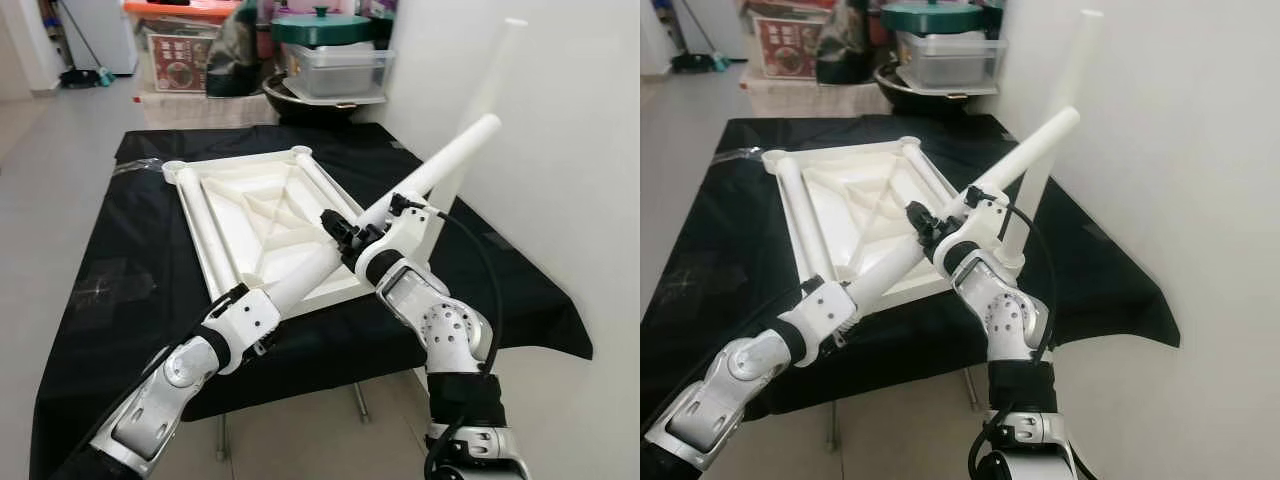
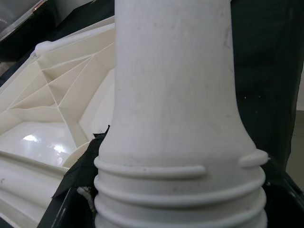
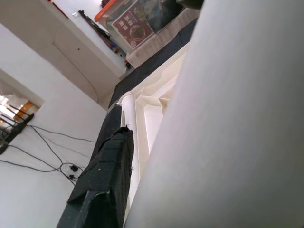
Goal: Building children table
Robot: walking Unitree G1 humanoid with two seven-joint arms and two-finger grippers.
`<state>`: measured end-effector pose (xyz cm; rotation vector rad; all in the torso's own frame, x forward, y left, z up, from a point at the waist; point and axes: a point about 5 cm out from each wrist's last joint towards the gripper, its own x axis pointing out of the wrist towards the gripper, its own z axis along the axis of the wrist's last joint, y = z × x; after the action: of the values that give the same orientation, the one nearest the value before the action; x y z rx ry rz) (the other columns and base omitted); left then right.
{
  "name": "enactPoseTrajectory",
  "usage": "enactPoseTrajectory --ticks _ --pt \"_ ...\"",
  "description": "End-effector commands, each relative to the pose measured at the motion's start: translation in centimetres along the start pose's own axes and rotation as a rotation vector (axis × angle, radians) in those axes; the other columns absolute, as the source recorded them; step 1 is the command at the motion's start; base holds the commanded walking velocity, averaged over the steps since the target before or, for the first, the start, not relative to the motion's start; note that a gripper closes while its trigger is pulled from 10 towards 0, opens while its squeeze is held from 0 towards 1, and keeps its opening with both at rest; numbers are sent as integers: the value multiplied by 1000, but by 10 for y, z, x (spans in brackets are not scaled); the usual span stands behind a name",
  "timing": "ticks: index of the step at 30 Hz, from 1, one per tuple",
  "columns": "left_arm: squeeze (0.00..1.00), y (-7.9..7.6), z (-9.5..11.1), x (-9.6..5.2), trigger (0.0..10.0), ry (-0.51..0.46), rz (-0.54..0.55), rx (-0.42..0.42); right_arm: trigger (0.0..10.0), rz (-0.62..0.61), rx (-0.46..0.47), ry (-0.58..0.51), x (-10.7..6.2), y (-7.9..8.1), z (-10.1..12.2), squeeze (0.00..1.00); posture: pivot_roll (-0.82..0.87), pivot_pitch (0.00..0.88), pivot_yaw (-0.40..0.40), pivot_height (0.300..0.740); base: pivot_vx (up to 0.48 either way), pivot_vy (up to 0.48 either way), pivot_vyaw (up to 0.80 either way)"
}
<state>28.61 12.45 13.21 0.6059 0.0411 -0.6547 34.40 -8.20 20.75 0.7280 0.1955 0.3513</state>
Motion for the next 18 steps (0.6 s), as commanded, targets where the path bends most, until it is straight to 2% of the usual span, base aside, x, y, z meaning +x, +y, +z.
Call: enactPoseTrajectory --ticks 1,5,9,10,14,15,18 --pt "0 -8 8 3 0 -56 -34 35 0 91 121 31 8 34 -17 0 64 0 -83 740 0 0 0" --pt "0 -8 5 5 0 -51 -30 49 0 126 197 23 9 43 -18 0 65 0 -83 740 0 0 0" --pt "0 -9 3 5 0 -45 -27 53 0 141 225 21 9 47 -17 0 61 0 -84 740 0 0 0" --pt "0 -9 0 6 9804 -28 -13 66 0 152 232 19 8 48 -15 0 60 0 -87 740 0 0 0" --pt "0 -8 -1 5 10000 -31 -7 58 0 158 225 16 8 48 -13 0 61 0 -90 740 0 0 0" --pt "1000 -6 1 4 10000 -54 0 35 0 159 213 12 7 47 -12 0 64 0 -93 740 0 0 0" --pt "1000 -3 3 1 10000 -78 -2 7 0 162 189 1 7 46 -8 0 68 0 -95 740 0 0 0"
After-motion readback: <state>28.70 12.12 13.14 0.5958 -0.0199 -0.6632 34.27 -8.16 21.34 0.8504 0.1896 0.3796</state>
